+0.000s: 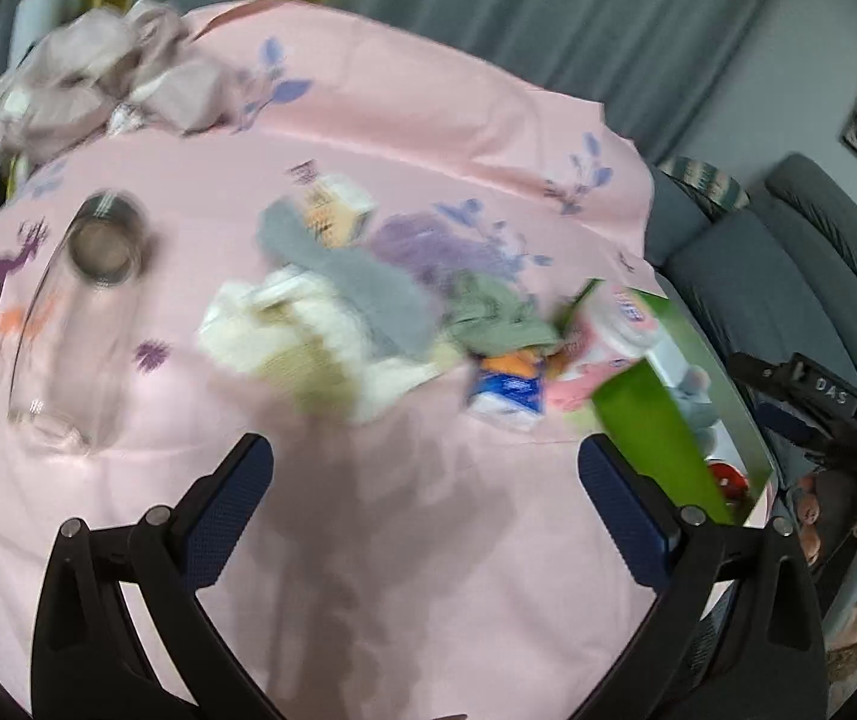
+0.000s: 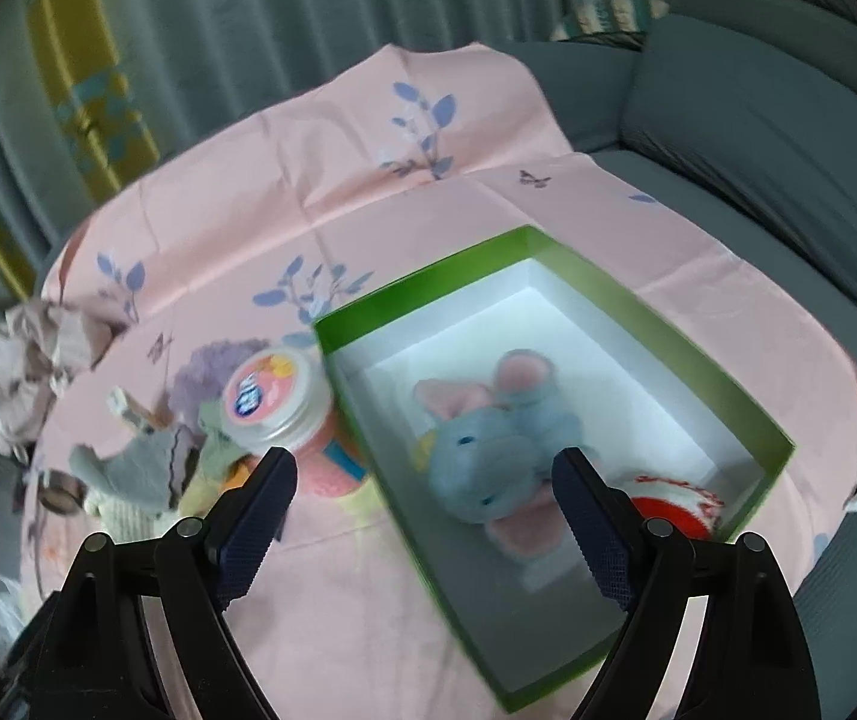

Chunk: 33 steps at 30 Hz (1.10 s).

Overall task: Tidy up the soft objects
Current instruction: 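Move the right gripper back to the blue Tempo tissue pack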

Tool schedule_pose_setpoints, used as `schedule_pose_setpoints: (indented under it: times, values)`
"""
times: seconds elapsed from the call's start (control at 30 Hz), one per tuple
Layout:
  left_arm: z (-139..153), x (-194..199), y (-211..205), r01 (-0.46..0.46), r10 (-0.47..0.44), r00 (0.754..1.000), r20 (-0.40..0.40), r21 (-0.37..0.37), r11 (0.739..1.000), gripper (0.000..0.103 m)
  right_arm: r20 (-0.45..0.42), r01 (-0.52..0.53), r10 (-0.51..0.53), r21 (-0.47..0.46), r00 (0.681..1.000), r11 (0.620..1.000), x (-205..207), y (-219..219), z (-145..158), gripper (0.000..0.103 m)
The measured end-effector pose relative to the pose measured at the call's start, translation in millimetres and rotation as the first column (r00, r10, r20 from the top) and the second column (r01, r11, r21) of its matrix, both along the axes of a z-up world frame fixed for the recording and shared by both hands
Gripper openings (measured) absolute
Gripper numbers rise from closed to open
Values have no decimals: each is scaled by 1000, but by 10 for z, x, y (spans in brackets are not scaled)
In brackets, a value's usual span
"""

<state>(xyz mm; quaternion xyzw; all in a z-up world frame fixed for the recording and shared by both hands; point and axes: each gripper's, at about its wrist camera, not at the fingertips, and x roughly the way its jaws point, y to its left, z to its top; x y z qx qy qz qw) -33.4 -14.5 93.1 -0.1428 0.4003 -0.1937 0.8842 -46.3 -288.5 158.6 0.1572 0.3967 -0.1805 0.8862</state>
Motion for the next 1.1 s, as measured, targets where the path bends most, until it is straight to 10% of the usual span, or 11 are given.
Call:
schedule_pose_setpoints:
  times: [0.33, 0.77, 1.1]
  values:
    - [-318, 175, 445, -148, 150, 983, -106, 31, 989, 101, -68, -144, 141, -41, 988, 989, 283, 501, -224, 88]
    - [-375, 173, 455, -185, 194, 973, -126, 82, 979, 101, -121, -235, 259, 180, 958, 955, 773, 873, -779, 88]
    - [-381, 171, 431, -192, 205, 970, -129, 110, 975, 101, -225, -205, 217, 72, 950, 976, 1072, 981, -1123, 58]
